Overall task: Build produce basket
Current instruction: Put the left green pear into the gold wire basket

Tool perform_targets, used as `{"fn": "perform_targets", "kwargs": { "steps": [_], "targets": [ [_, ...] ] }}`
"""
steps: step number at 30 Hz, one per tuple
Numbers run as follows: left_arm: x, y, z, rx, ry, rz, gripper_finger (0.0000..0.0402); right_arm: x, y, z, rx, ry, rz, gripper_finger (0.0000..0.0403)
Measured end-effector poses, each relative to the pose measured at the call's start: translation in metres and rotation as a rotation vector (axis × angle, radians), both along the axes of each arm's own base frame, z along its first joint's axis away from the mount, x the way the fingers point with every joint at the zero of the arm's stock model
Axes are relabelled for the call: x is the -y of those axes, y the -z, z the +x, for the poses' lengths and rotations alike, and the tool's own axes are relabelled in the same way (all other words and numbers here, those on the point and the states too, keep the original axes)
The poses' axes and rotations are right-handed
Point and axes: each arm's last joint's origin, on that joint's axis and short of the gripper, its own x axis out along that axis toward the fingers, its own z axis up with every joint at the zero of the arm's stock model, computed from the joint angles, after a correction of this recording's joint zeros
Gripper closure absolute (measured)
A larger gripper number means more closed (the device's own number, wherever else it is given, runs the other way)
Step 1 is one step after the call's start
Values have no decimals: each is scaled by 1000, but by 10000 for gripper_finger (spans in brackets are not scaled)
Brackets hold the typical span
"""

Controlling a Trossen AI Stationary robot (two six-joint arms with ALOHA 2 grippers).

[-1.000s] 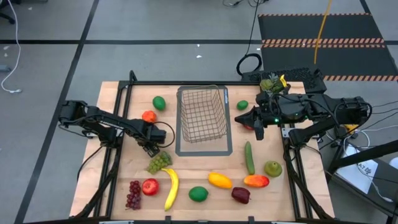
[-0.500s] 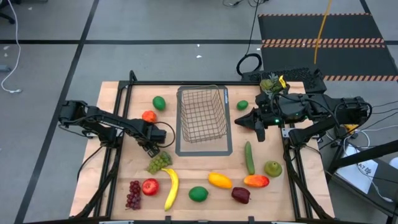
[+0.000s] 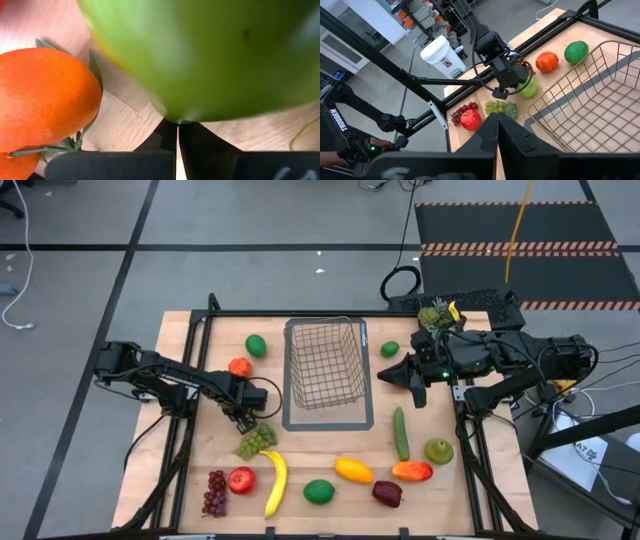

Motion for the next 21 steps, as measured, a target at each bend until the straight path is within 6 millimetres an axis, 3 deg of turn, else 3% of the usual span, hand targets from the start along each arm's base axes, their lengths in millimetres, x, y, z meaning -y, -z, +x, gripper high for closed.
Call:
{"fn": "perform_targets", "kwargs": {
  "steps": [8,13,21],
  "targets": [
    [0,-14,6,61,19,-5,400,0,0,0,0,0,-2,403],
    [0,-41,13,135,14,11,401,0,0,0,0,4,-4,403],
    [-1,-104,22,232,62,56,401,2,0,0,3,52,-28,403]
  ]
}}
